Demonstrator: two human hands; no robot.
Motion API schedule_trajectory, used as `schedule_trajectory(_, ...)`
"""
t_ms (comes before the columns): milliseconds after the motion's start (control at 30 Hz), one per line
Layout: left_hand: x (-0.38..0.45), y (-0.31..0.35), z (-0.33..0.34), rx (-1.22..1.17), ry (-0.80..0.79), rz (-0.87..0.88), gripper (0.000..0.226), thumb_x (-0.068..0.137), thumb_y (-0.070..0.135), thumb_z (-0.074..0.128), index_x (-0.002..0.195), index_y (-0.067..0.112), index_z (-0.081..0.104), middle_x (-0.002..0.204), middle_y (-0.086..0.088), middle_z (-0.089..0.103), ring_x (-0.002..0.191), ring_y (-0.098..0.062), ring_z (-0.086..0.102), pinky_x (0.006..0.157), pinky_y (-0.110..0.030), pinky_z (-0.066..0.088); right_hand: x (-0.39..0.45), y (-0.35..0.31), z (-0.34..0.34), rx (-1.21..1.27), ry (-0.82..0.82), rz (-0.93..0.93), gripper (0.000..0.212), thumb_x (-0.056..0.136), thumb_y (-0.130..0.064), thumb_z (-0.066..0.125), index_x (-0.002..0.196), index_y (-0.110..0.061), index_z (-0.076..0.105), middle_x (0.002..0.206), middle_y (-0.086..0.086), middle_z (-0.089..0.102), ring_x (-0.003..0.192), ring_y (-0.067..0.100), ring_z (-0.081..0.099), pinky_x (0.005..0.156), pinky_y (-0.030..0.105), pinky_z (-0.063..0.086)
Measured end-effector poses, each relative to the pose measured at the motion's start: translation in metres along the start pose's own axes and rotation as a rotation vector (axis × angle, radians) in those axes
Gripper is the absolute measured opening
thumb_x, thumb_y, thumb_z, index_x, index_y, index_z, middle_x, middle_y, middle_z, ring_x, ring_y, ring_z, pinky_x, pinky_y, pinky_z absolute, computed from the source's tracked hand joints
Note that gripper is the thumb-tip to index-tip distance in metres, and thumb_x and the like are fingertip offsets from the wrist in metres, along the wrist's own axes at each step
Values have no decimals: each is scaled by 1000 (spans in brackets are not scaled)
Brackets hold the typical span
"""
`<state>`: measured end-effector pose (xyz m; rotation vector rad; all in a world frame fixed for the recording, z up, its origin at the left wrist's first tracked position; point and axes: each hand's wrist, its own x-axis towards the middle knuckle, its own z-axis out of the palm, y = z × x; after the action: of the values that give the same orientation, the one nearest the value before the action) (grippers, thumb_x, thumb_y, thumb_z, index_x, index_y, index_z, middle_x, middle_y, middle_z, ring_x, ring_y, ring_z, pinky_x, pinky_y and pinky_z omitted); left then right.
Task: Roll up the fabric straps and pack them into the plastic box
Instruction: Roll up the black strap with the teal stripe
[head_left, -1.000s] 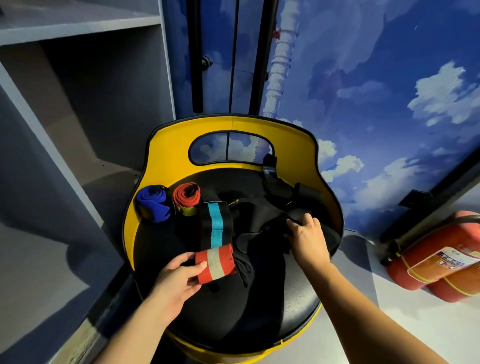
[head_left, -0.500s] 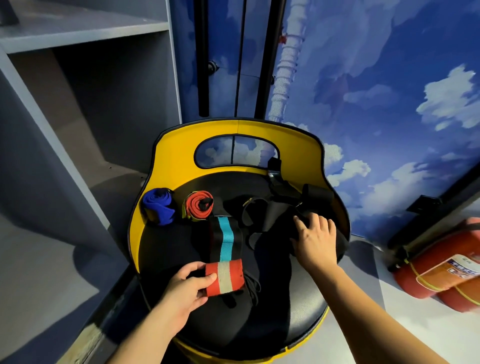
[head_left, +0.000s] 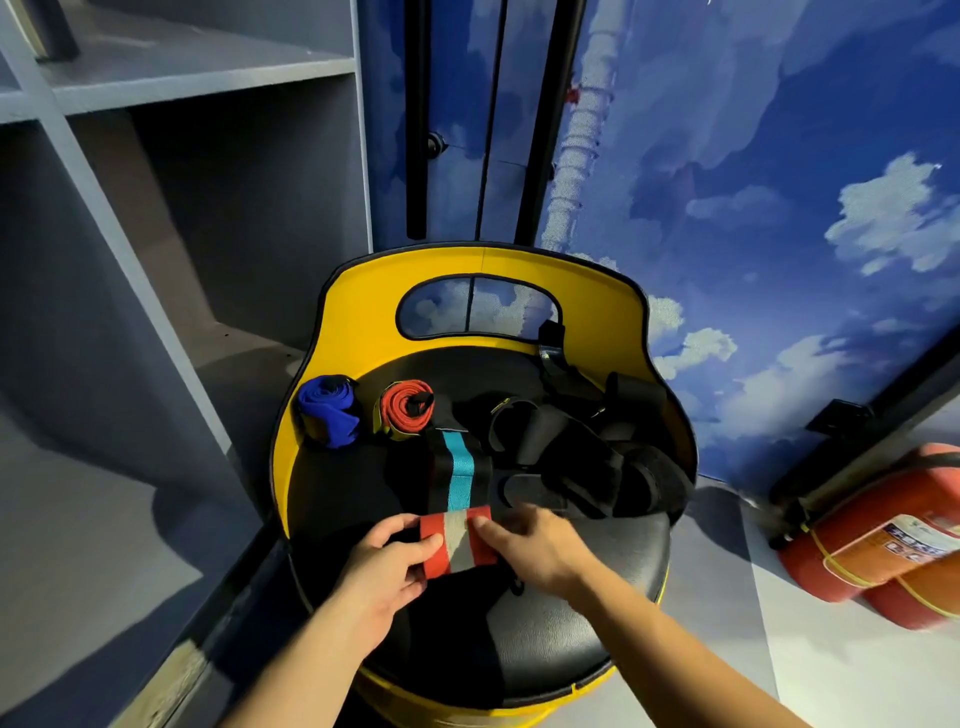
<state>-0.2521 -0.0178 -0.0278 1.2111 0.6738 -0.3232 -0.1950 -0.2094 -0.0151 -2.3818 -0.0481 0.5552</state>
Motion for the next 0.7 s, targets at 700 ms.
schedule_trajectory(700, 7, 62, -12, 504, 12, 156, 24, 84, 20, 80, 105, 25, 70, 97, -3, 77, 97, -24, 73, 90, -40, 55, -7, -29, 4, 966, -67, 67, 39, 84, -5, 77, 118, -20, 63, 107, 27, 71, 79, 28, 70, 62, 31, 58)
